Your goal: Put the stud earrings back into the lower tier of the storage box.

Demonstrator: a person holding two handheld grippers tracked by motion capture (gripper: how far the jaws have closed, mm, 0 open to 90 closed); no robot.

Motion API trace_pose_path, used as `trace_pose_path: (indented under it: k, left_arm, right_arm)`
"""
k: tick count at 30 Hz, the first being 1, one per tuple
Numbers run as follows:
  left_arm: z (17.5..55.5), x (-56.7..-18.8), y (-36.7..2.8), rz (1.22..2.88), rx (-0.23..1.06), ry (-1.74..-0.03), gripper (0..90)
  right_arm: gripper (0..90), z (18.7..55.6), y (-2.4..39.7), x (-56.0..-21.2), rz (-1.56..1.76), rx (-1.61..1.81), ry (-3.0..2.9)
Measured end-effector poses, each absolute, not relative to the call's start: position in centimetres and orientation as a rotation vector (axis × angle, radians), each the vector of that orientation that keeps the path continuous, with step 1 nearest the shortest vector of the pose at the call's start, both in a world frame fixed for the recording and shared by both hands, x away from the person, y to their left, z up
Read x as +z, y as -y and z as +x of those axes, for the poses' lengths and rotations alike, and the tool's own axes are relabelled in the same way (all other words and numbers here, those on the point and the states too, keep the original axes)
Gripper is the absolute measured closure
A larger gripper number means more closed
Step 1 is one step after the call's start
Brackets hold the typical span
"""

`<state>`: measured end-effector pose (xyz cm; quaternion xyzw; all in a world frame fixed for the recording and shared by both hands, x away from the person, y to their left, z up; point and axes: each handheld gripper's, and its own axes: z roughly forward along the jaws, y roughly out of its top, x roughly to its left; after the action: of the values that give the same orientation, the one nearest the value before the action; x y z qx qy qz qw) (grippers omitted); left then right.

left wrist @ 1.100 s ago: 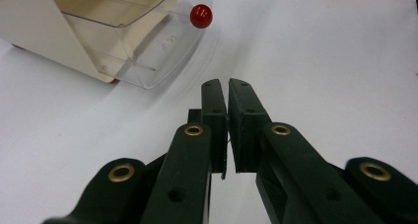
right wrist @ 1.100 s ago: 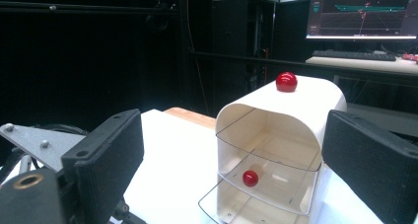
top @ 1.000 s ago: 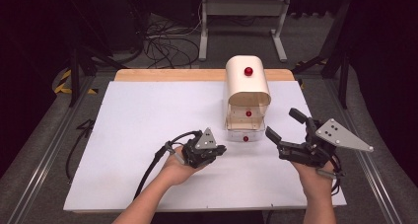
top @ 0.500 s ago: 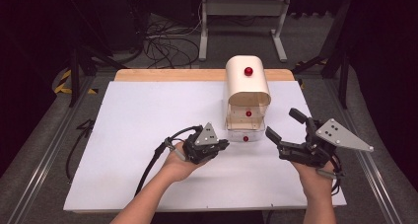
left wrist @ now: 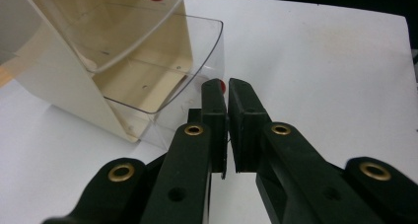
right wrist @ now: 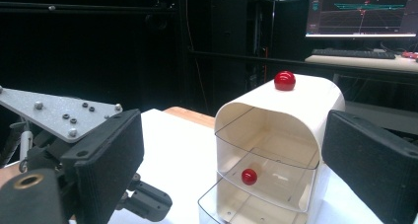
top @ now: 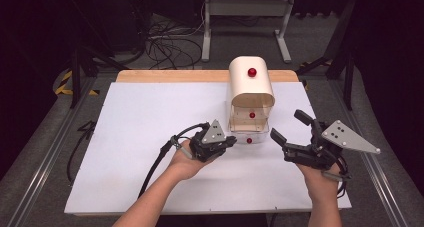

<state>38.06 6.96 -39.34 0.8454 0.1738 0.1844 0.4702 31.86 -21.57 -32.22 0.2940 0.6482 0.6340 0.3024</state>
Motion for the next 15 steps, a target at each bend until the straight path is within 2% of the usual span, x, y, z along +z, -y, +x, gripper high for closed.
trace_pose_path:
  k: [15]
  left_arm:
    - [38.95,-39.54,-6.46,1.972,0.531,-0.464,85.9]
  right_arm:
    - [9.6,31.94,21.67,-32.32,0.779,1.675,-1.721]
